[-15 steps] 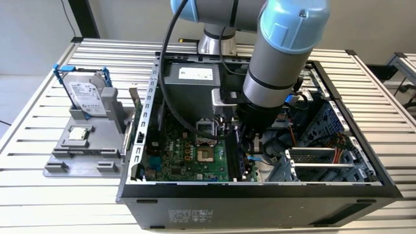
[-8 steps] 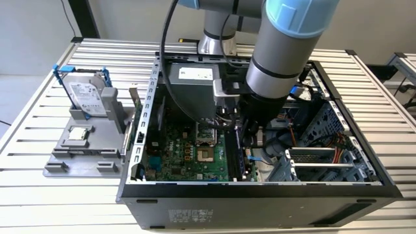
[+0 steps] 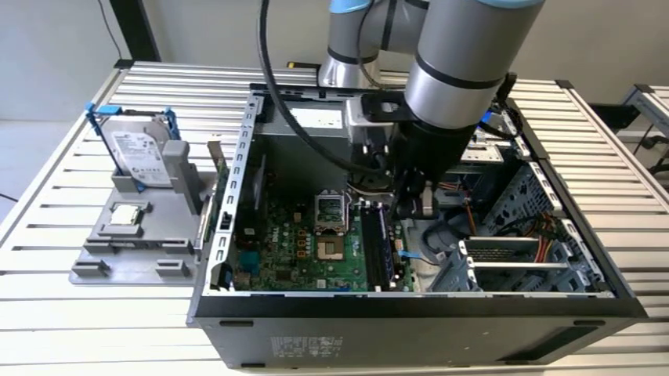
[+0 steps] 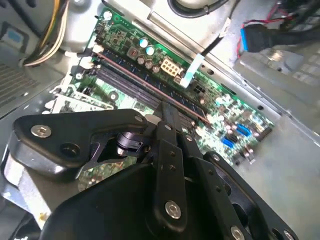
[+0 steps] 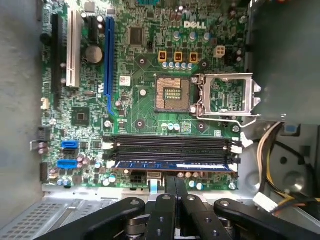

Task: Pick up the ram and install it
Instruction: 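Press down the ram until it locks into place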

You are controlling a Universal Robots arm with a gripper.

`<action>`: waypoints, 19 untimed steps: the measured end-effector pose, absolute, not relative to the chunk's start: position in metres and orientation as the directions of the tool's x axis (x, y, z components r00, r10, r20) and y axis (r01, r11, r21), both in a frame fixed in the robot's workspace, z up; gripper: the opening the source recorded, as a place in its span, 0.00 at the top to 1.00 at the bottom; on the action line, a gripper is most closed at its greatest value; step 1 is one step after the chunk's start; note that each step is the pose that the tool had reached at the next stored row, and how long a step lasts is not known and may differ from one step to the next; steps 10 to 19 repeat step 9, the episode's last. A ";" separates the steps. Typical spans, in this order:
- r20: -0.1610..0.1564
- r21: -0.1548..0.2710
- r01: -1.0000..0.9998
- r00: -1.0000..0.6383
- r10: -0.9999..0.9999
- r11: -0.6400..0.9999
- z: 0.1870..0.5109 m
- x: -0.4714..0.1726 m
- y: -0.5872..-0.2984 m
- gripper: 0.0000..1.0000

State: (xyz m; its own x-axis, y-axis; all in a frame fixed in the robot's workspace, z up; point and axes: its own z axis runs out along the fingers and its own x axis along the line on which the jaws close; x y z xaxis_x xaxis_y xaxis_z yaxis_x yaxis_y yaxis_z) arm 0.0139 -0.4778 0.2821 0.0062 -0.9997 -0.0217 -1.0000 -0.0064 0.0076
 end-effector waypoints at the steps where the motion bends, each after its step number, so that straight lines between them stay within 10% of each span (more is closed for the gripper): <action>1: -0.022 0.008 -1.000 0.006 -1.000 -0.006 0.287 0.014 -0.478 1.00; 19: -0.022 0.008 -1.000 0.006 -1.000 -0.006 0.310 0.014 -0.478 1.00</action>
